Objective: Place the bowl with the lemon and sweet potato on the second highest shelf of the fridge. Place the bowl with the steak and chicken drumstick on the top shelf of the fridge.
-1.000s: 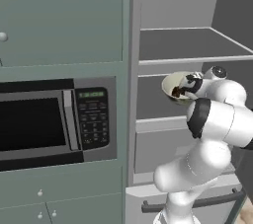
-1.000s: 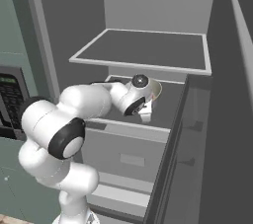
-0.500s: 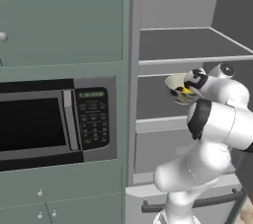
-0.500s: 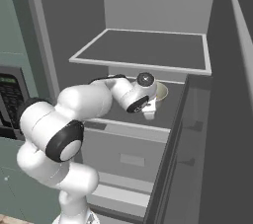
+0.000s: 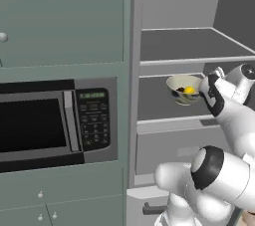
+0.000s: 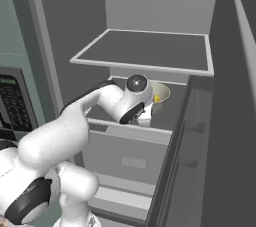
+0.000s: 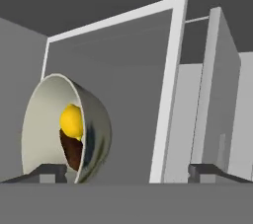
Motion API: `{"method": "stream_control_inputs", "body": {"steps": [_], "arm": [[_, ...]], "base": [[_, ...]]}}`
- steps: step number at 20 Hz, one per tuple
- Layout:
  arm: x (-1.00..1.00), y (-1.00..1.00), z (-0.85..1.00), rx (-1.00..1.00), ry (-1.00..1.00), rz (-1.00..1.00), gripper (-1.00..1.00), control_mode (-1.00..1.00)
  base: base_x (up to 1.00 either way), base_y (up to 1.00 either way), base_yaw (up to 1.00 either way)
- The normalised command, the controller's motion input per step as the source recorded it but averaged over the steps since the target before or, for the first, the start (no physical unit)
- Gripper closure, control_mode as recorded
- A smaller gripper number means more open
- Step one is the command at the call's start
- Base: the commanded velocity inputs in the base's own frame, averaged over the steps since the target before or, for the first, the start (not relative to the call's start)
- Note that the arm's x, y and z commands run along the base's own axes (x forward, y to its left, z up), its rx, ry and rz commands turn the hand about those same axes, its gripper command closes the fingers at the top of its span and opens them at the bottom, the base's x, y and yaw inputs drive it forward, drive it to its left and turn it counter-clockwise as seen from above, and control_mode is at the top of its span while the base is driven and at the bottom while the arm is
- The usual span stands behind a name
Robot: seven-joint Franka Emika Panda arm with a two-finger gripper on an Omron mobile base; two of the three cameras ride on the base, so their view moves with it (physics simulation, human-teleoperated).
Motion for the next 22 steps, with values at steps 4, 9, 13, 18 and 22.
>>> {"method": "stream_control_inputs", "body": {"steps": [4, 9, 13, 18, 22], "arm": [[-1.00, 0.14, 0.64, 0.02, 0.00, -0.01, -1.00, -1.00], [-1.00, 0.41, 0.32, 0.00, 0.00, 0.02, -1.00, -1.00], [-0.94, 0.93, 0.26, -0.10, 0.05, 0.24, -1.00, -1.00], [-0.39, 1.00, 0.14, -0.25, 0.12, 0.28, -1.00, -1.00], [-0.01, 0.92, 0.00, -0.32, 0.10, 0.23, -1.00, -1.00]], "base": [[0.00, 0.00, 0.00], [0.00, 0.00, 0.00], [0.00, 0.00, 0.00], [0.00, 0.00, 0.00], [0.00, 0.00, 0.00]]}}
